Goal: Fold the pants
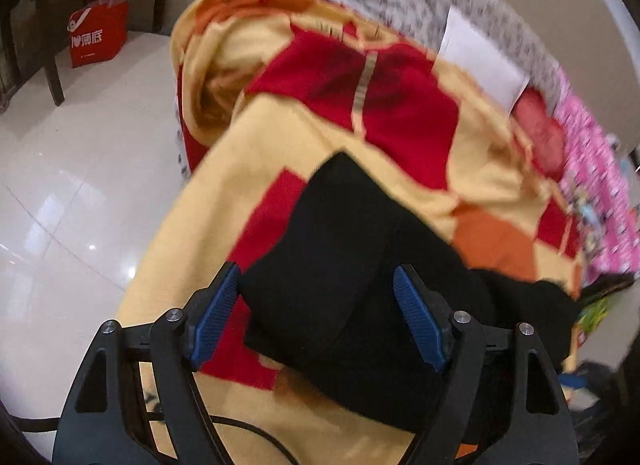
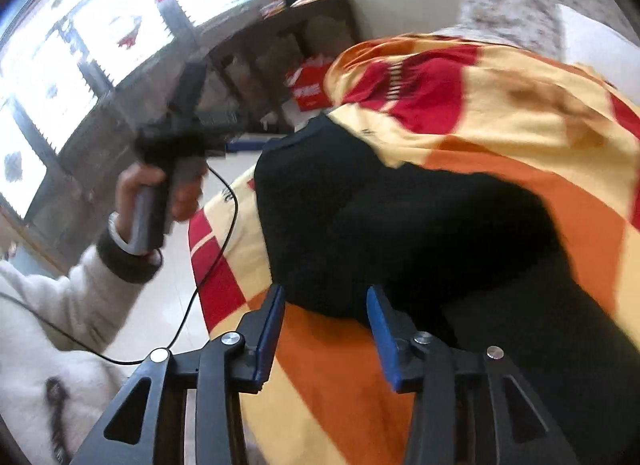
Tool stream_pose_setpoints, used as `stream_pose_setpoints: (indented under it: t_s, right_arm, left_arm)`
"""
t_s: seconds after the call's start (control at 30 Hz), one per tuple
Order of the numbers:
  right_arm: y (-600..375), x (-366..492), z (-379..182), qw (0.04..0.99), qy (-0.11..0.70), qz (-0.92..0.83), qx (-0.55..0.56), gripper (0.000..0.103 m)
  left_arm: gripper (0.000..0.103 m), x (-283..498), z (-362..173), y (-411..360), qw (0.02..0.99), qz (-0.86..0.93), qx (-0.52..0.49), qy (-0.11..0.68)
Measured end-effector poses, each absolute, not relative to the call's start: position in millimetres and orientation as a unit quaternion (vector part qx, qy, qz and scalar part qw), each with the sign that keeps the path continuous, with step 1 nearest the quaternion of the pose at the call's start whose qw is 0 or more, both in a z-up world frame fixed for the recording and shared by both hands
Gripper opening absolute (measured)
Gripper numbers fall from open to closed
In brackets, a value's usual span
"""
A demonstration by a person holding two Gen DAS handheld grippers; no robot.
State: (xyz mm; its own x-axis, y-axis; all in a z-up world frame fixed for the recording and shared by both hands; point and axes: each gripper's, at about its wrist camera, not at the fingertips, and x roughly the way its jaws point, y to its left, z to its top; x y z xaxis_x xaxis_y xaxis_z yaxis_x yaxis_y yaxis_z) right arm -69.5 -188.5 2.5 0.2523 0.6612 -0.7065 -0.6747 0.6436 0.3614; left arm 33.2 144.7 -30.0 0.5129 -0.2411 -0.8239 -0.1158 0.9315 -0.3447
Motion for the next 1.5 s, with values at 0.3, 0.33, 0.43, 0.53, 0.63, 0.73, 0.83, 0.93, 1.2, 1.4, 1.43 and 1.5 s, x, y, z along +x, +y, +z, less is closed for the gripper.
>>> stream_pose_setpoints:
  t_s: [0.3, 0.33, 0.43, 0.53, 0.63, 0.73, 0.83, 0.93, 1.2, 1.4, 1.43, 1.5]
  right_arm:
    - [-286, -50, 10, 0.866, 0.42, 0.268, 0.032, 0.05]
    - [-287, -45, 10, 0.864, 0.423, 0.269, 0.041, 0.05]
    - [-284, -30, -3, 0.845, 0.439, 0.296, 0.074, 0.05]
    - [-274, -12, -18, 0.852, 0.453, 0.259, 0.043, 0.05]
    - [-271, -3, -21, 0.855, 0.455, 0.247, 0.038, 0.051]
    - [-274, 8, -36, 0.846, 0.47, 0.251, 0.039, 0.055]
    - [-274, 19, -45, 0.849, 0.459, 0.257, 0.058, 0.057]
    - [-272, 23, -46, 0.844, 0.449, 0.28, 0.087, 0.041]
    - [-259, -18, -6, 0.888, 0.391, 0.241, -0.034, 0.007]
    - [-309, -47, 24, 0.904, 0.39, 0.106, -0.137, 0.005]
    - [-321, -48, 23, 0.901, 0.402, 0.094, -0.133, 0.005]
    - [-338, -50, 16, 0.896, 0.42, 0.085, -0.117, 0.005]
  left_arm:
    - [0.075, 37, -39, 129, 0.858, -0.03, -0.172, 0.482]
    - [0.073, 37, -38, 128, 0.86, -0.03, -0.167, 0.481]
    - [0.07, 36, -39, 125, 0.863, -0.031, -0.16, 0.479]
    - [0.07, 37, -39, 125, 0.862, -0.028, -0.161, 0.48]
    - [0.07, 37, -38, 125, 0.862, -0.029, -0.161, 0.48]
    - [0.07, 37, -39, 123, 0.862, -0.028, -0.159, 0.48]
    - [0.07, 37, -39, 122, 0.862, -0.023, -0.156, 0.481]
    - [0.07, 37, -39, 123, 0.862, -0.023, -0.158, 0.481]
    - [0.07, 34, -38, 125, 0.857, -0.021, -0.169, 0.487]
    - [0.069, 27, -39, 121, 0.858, -0.026, -0.17, 0.484]
    - [0.07, 26, -39, 121, 0.859, -0.026, -0.169, 0.483]
    - [0.07, 22, -39, 119, 0.861, -0.024, -0.168, 0.479]
